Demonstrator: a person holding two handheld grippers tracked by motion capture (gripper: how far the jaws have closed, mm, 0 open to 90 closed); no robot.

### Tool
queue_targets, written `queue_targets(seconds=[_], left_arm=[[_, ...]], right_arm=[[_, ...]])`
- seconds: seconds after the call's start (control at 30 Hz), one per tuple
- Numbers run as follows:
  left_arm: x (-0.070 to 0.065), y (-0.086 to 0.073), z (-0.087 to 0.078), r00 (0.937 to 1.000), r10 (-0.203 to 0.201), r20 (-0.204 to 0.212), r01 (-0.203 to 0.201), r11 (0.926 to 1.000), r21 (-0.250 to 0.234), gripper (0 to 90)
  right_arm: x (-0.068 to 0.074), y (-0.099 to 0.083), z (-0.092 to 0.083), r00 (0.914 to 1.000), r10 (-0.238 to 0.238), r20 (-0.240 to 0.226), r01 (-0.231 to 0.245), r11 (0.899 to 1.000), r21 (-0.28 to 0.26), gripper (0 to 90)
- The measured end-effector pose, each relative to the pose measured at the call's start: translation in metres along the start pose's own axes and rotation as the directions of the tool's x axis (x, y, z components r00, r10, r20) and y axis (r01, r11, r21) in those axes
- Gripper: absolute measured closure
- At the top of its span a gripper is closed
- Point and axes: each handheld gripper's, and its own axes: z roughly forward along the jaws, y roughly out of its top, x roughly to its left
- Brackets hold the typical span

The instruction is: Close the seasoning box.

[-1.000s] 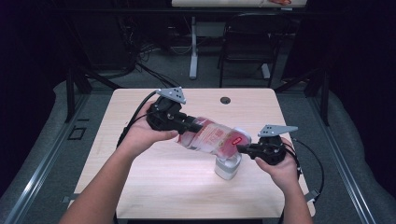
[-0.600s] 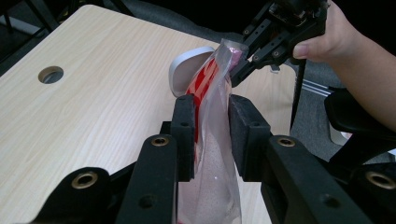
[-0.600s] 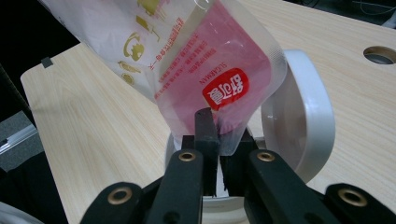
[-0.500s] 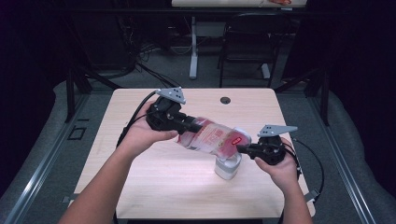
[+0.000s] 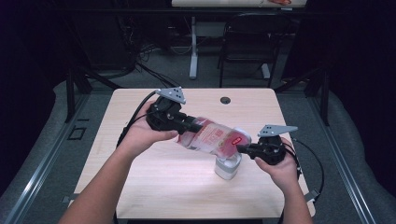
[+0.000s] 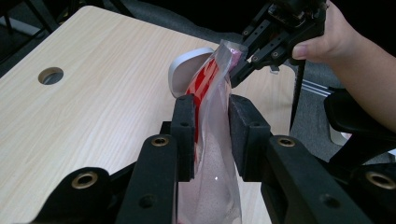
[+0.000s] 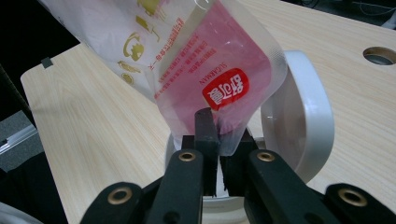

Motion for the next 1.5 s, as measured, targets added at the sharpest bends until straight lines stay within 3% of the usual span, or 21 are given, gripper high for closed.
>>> queue_targets(seconds=[0.63,1.1,1.5], left_arm=[[0.000,0.000,0.000,1.0000,-0.001,0.000,0.001,1.0000,-0.001,73.2],[0.005,-0.015,-0.005,0.9996,-0.025,-0.012,0.024,0.9995,-0.018,73.4],[0.010,-0.032,-0.010,0.9985,-0.051,-0.018,0.051,0.9983,-0.028,73.5]], right_arm=[[0.000,0.000,-0.001,1.0000,-0.004,0.001,0.004,1.000,0.002,86.9],[0.002,0.002,-0.002,1.0000,-0.007,0.003,0.008,1.000,-0.022,87.0],[0.004,0.004,0.000,0.9997,-0.011,-0.021,0.010,0.998,-0.065,85.2]])
